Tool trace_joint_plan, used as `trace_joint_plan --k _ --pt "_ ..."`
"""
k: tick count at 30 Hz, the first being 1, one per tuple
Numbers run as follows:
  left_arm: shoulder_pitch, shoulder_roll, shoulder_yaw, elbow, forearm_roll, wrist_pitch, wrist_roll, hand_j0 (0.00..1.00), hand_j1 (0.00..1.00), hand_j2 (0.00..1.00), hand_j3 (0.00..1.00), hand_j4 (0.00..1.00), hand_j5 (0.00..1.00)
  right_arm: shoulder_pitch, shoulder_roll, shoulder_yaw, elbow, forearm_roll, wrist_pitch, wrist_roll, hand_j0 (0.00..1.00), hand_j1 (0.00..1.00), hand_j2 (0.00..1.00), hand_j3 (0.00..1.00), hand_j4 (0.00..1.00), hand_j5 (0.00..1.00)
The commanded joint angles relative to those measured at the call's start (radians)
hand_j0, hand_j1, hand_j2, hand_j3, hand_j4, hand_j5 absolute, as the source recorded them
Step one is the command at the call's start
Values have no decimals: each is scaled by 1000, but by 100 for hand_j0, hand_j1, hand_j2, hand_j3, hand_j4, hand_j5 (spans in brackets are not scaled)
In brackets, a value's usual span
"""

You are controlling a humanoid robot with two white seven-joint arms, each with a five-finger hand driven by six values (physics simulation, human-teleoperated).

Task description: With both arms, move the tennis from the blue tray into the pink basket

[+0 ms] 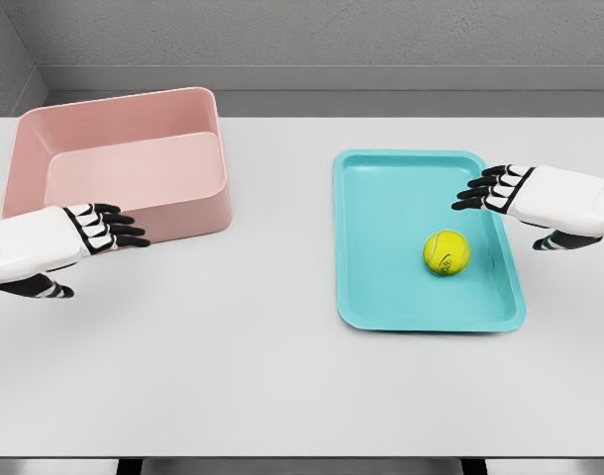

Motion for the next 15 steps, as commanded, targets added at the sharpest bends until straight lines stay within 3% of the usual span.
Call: trace_joint_plan --k 1,9,12,15 --pt "0 3 0 -1 6 1 -2 100 100 100 100 100 100 0 0 -2 0 -6 2 0 100 100 100 100 100 100" --pt "3 -2 -1 -1 -11 1 -8 100 100 100 100 100 100 37 70 15 9 28 2 3 100 100 100 100 100 100" --pt "3 -2 -1 -1 -14 1 -8 100 100 100 100 100 100 29 101 14 89 17 2 18 100 100 100 100 100 100" --pt "3 -7 -1 -1 -14 1 -8 100 100 100 100 100 100 29 141 14 92 14 2 21 100 100 100 100 100 100"
